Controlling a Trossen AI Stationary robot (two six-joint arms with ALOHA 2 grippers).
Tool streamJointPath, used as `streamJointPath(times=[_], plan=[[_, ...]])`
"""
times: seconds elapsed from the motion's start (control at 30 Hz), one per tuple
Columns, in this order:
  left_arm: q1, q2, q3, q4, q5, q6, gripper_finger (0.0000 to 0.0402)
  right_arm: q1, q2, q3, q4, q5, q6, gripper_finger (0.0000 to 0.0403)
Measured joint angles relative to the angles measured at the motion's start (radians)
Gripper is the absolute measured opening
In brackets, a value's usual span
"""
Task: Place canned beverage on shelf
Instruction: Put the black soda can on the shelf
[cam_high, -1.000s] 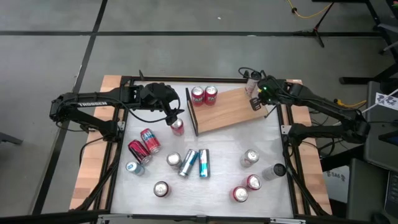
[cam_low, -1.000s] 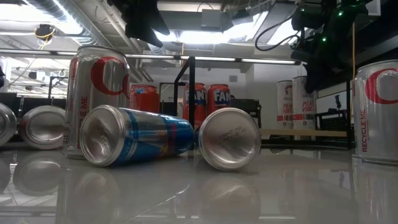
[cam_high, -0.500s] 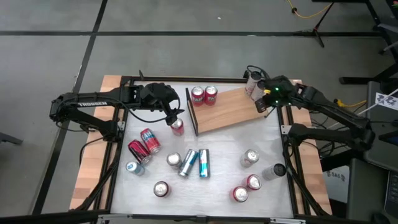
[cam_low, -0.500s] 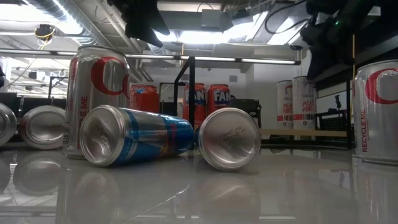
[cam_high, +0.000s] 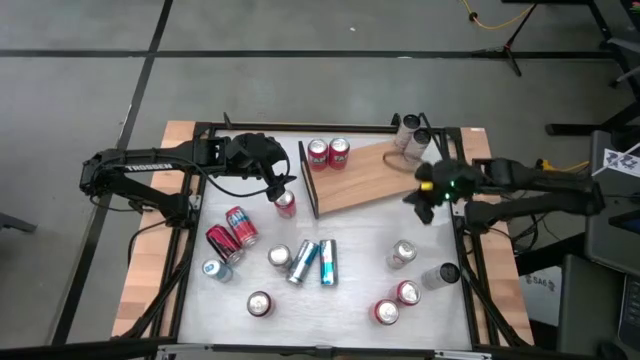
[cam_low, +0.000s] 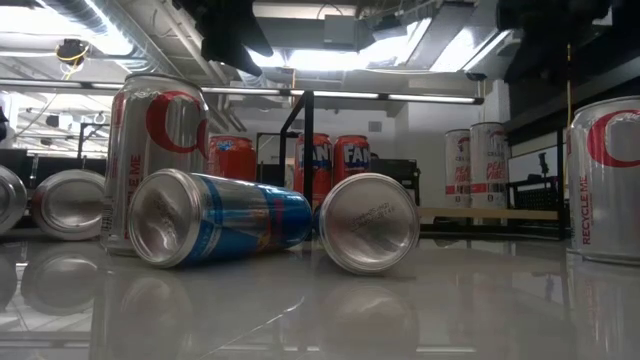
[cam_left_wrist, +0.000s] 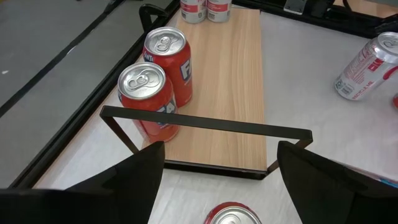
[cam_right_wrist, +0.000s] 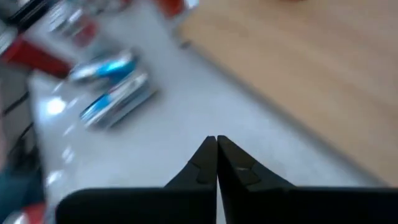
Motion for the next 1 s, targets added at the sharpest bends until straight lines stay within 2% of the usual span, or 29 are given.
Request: streamJointPath(times=[0.23, 0.37, 0.53, 0.63, 0.73, 0.9, 1.0], plan=[[0.0, 0.0, 0.0, 0.0, 0.0, 0.0, 0.0302, 0.236, -0.001, 0.0, 0.017, -0.077, 0.078, 0.0], [0.0, 0.0, 0.0, 0.0, 0.0, 0.0, 0.0302, 0.286, -0.001, 0.0, 0.017, -0.13, 0.125, 0.0001], [0.0, 0.0, 0.0, 0.0, 0.0, 0.0, 0.0302, 0.29, -0.001, 0.0, 0.017, -0.255, 0.209, 0.0007], [0.0, 0.0, 0.0, 0.0, 0.0, 0.0, 0.0302, 0.29, -0.001, 0.0, 0.017, -0.307, 0.234, 0.0038], [0.0, 0.0, 0.0, 0.0, 0.0, 0.0, 0.0302, 0.29, -0.001, 0.0, 0.016, -0.34, 0.235, 0.0087], [0.0, 0.0, 0.0, 0.0, 0.0, 0.0, 0.0302, 0.29, -0.001, 0.0, 0.015, -0.347, 0.258, 0.0173], [0.0, 0.0, 0.0, 0.0, 0.0, 0.0, 0.0302, 0.289, -0.001, 0.0, 0.015, -0.347, 0.275, 0.021]])
